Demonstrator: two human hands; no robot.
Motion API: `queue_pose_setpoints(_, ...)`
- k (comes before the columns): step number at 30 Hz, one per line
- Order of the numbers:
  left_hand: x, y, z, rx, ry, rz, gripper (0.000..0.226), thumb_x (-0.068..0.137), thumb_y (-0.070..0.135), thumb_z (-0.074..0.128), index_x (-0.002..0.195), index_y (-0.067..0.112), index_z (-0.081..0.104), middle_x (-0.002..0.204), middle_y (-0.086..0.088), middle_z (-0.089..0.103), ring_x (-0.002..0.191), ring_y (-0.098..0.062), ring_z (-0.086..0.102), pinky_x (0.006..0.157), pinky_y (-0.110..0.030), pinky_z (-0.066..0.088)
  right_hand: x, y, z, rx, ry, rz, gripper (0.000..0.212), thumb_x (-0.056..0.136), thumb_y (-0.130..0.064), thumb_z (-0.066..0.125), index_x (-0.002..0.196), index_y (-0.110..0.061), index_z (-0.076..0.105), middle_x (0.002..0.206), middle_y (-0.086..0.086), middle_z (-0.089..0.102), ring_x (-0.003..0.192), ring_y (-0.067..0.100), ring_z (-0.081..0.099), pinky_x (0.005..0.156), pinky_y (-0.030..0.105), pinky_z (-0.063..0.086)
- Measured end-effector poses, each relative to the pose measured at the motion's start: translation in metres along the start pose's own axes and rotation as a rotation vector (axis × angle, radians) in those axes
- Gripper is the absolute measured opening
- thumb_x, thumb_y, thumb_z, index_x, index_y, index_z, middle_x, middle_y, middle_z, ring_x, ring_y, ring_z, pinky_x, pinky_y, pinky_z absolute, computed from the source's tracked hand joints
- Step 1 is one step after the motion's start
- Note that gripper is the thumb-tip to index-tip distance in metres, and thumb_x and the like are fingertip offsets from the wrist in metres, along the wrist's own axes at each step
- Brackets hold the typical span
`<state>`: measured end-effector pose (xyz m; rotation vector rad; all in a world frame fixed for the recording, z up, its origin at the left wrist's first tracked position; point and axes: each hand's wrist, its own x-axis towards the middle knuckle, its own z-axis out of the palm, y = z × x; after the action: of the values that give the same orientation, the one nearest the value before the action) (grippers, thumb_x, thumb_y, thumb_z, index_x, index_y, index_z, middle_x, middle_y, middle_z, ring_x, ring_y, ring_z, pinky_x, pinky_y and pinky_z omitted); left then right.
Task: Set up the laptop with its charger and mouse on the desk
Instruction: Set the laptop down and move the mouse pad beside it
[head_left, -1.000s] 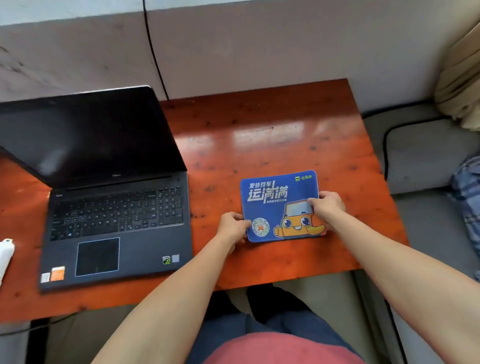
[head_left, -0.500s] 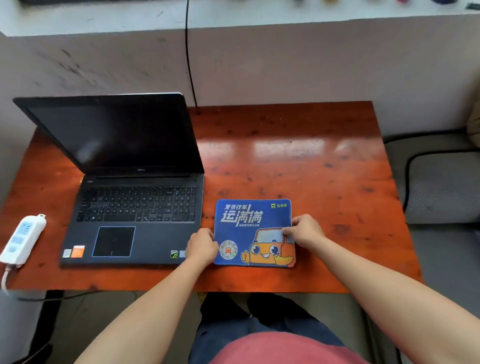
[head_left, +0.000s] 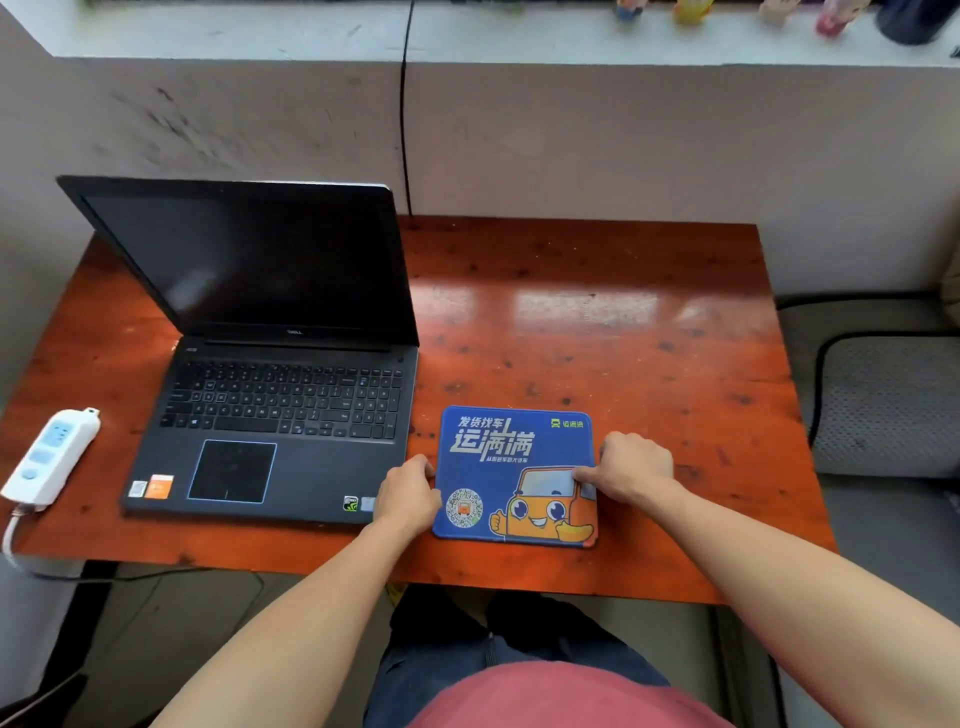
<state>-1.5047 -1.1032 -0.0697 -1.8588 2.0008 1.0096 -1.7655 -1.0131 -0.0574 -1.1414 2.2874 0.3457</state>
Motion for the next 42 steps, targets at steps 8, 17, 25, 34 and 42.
queue_pose_setpoints(8, 0.006, -0.040, -0.072, 0.025, 0.185, 0.031, 0.020, 0.091, 0.026, 0.054, 0.111, 0.021, 0.056, 0.108, -0.004, 0.064, 0.094, -0.025, 0.061, 0.077, -0.034, 0.050, 0.003, -0.096, -0.060, 0.099, 0.252, -0.289, 0.031, 0.089, -0.046, 0.053, 0.100, -0.021, 0.067, 0.105, 0.005, 0.070, 0.095, 0.030, 0.065, 0.075, 0.034, 0.049)
queue_pose_setpoints(17, 0.025, -0.128, -0.133, 0.309, 0.196, 0.036, 0.046, 0.090, 0.041, 0.058, 0.126, 0.016, 0.044, 0.130, -0.007, 0.041, 0.121, -0.025, 0.043, 0.097, -0.037, 0.043, -0.018, -0.294, -0.158, 0.209, 0.846, -0.815, 0.024, 0.079, -0.026, 0.066, 0.099, -0.014, 0.069, 0.105, 0.006, 0.064, 0.100, 0.029, 0.058, 0.072, 0.040, 0.053)
queue_pose_setpoints(25, 0.049, -0.180, -0.143, 0.445, 0.105, 0.211, 0.078, 0.092, 0.054, 0.046, 0.151, 0.016, 0.013, 0.161, -0.014, 0.000, 0.148, -0.031, 0.001, 0.118, -0.043, 0.017, 0.010, -0.372, -0.183, 0.013, 0.690, -0.501, 0.057, 0.089, -0.047, 0.052, 0.139, -0.022, 0.045, 0.144, 0.008, 0.043, 0.134, 0.029, 0.037, 0.108, 0.043, 0.025)
queue_pose_setpoints(34, 0.059, -0.207, -0.135, 0.535, 0.090, 0.303, 0.079, 0.094, 0.063, 0.026, 0.153, 0.017, -0.001, 0.159, -0.017, -0.014, 0.148, -0.033, -0.009, 0.118, -0.049, 0.010, 0.017, -0.392, -0.168, 0.073, 0.848, -0.370, 0.040, 0.090, -0.029, 0.056, 0.129, -0.020, 0.055, 0.117, 0.011, 0.054, 0.108, 0.032, 0.049, 0.102, 0.039, 0.028)
queue_pose_setpoints(42, 0.060, -0.204, -0.139, 0.563, 0.083, 0.309, 0.080, 0.094, 0.064, 0.028, 0.153, 0.017, 0.001, 0.160, -0.019, -0.010, 0.148, -0.034, -0.006, 0.117, -0.049, 0.013, 0.009, -0.395, -0.157, 0.222, 0.962, -0.354, 0.024, 0.090, -0.017, 0.057, 0.111, -0.019, 0.067, 0.100, 0.009, 0.058, 0.095, 0.031, 0.053, 0.098, 0.038, 0.030)
